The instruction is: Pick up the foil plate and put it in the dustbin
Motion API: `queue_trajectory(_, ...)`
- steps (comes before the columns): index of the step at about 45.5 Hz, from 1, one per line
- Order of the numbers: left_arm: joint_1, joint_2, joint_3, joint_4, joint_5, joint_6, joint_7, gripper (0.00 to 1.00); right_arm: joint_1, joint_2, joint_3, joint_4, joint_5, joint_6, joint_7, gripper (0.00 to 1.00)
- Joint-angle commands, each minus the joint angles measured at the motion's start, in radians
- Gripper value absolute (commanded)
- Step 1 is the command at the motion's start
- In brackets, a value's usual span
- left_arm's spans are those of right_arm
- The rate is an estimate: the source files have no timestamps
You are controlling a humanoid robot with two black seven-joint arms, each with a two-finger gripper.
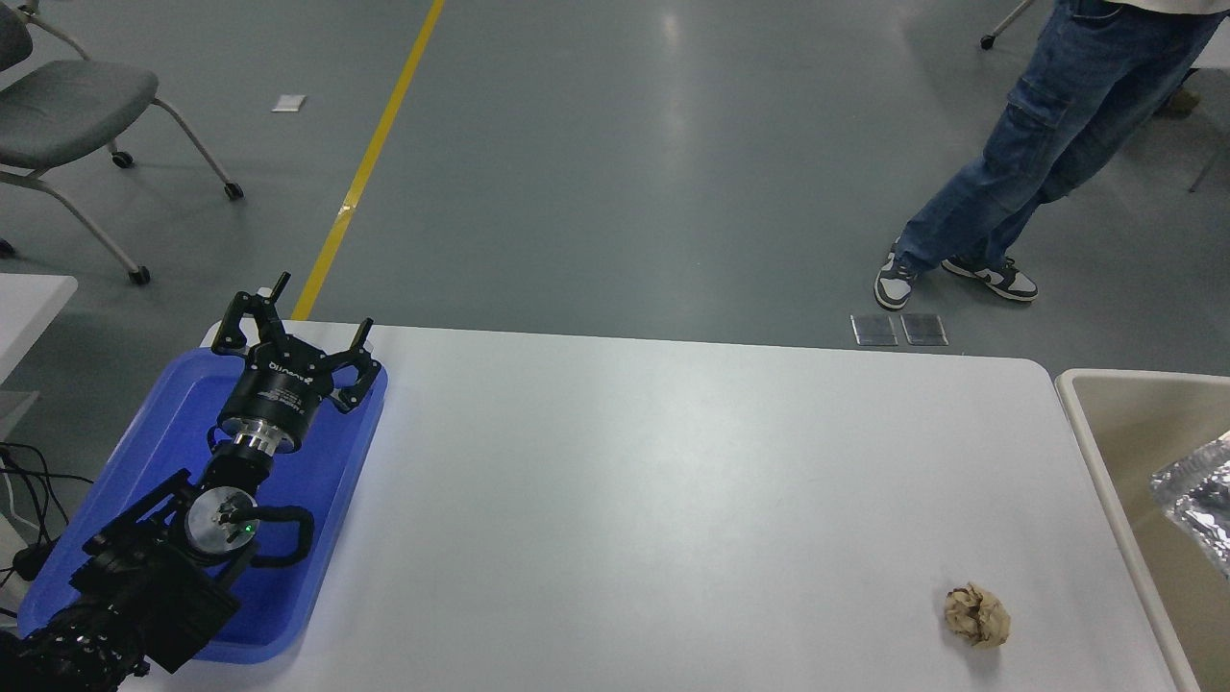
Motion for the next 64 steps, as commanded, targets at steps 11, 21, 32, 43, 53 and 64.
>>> queue_trajectory(11,0.0,0.0,0.0,0.0,0.0,-0.001,0.0,1.0,-0.032,0.01,0.059,-0.005,-0.001,-0.102,0.003,0.52)
queue_trajectory(21,0.0,0.0,0.001,0.0,0.001,-0.001,0.0,1.0,-0.025,0.015,0.059,-0.005,-0.003,-0.17,0.005,0.91)
queue_trajectory(32,0.0,0.0,0.001,0.0,0.0,0.0,0.0,1.0,0.038,0.013,0.047,0.01,-0.012,-0.19,0.005,1.0)
queue_trajectory(43,0.0,0.0,0.0,0.0,0.0,-0.001,0.0,1.0,0.228,-0.025,0.044,0.142,-0.019,-0.178,0.005,1.0)
queue_trajectory(53,0.0,0.0,0.001,0.0,0.0,0.0,0.0,1.0,0.487,-0.053,-0.061,0.381,-0.021,-0.173,0.005,1.0)
queue_trajectory(64,0.0,0.0,0.0,0.0,0.0,-0.001,0.0,1.0,0.768,-0.008,-0.283,0.561,-0.021,-0.075,0.003,1.0)
